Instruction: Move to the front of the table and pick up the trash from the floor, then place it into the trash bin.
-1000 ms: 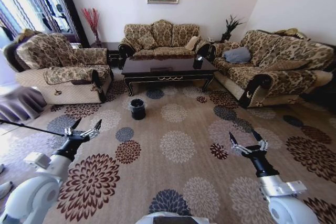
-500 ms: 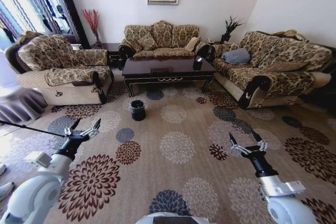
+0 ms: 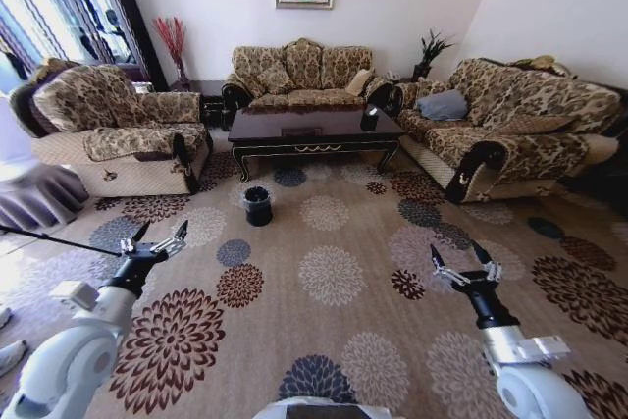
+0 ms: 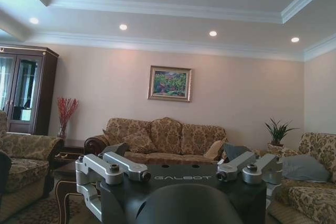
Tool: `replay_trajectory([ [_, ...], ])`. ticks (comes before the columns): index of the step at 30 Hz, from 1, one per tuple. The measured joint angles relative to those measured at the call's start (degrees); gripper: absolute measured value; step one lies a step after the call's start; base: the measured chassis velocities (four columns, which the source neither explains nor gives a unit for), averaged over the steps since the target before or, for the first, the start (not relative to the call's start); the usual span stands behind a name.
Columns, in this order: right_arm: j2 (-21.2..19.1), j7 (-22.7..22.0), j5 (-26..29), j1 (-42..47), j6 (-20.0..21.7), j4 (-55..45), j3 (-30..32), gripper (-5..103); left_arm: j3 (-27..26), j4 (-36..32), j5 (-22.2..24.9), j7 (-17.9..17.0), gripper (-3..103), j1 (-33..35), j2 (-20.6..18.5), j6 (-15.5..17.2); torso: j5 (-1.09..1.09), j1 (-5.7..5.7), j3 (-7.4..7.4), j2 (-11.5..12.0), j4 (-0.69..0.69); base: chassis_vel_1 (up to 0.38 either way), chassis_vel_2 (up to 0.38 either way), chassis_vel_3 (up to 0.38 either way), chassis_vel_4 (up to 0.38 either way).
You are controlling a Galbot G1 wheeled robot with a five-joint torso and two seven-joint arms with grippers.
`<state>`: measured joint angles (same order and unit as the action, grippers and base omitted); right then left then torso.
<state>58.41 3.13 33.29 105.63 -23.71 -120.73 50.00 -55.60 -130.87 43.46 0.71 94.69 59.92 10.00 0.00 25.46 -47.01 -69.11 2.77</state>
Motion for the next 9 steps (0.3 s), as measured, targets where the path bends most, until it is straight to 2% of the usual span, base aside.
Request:
replay_trajectory([
  [9, 0.00, 1.10, -0.07, 0.01, 0.43, -0.27, -0.06, 100, -0.12, 0.09, -0.57, 0.51, 100, -0.07, 0.01, -0.05, 0.00, -0.09, 0.11, 0.19, 0.00, 0.000, 0.000, 0.000, 0.000],
])
